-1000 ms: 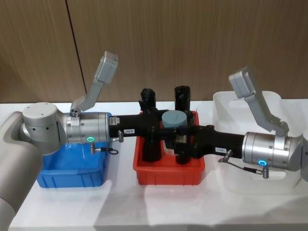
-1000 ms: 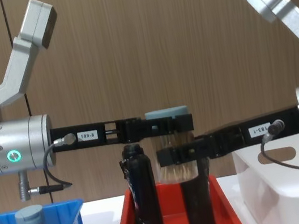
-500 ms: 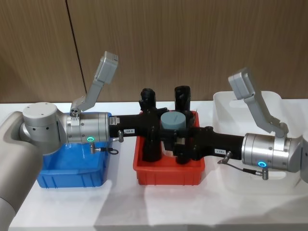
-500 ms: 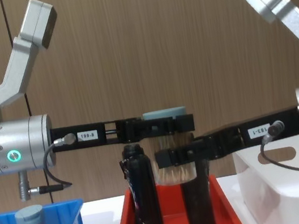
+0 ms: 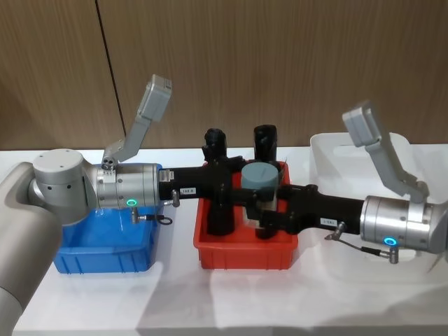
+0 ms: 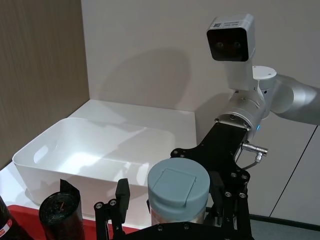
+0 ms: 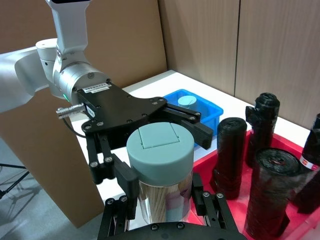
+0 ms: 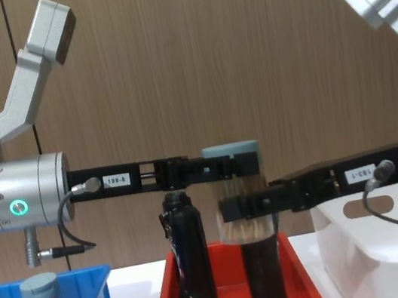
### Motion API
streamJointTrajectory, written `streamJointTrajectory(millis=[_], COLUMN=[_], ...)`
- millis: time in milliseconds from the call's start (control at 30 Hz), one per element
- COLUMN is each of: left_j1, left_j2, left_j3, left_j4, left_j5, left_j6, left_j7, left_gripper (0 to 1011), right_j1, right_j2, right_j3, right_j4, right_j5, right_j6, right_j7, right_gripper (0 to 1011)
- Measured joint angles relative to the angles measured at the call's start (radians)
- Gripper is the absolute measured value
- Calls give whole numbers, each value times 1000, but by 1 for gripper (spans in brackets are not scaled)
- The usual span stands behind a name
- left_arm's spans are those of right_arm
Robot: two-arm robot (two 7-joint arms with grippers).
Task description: Pick the cotton swabs from the blue box and place them into the white box.
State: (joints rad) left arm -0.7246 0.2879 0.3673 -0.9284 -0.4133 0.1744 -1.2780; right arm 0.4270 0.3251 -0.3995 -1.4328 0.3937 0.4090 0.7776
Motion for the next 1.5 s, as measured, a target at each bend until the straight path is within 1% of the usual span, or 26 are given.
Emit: streamJointTrajectory(millis=[500,567,800,1033,1233,1333,1500], left_j1=[0,0,0,0,0,0,0], left_j2=[0,0,0,0,0,0,0], left_j3=[0,0,0,0,0,0,0], left_j4=[0,0,0,0,0,0,0], left_j5=[0,0,0,0,0,0,0], left_j6=[0,0,0,0,0,0,0], left_j7=[0,0,0,0,0,0,0], left_gripper=[1003,1003,1003,1003,1003,1003,1003], right_j1=[-31,-37,-46,-50,-47,-43,-31], right_j2=[50,62,84,114,136,142,153], right_j3=[27,35,51,78,100,106,116], right_j4=[2,5,13,16,18,21,36], right_j5=[36,43,57,71,69,60,30], right_j6=[-36,-44,-58,-73,-75,-74,-66], right_j7=[-27,-36,-55,-92,-129,-142,-169], right_gripper=[635,635,635,635,634,635,635])
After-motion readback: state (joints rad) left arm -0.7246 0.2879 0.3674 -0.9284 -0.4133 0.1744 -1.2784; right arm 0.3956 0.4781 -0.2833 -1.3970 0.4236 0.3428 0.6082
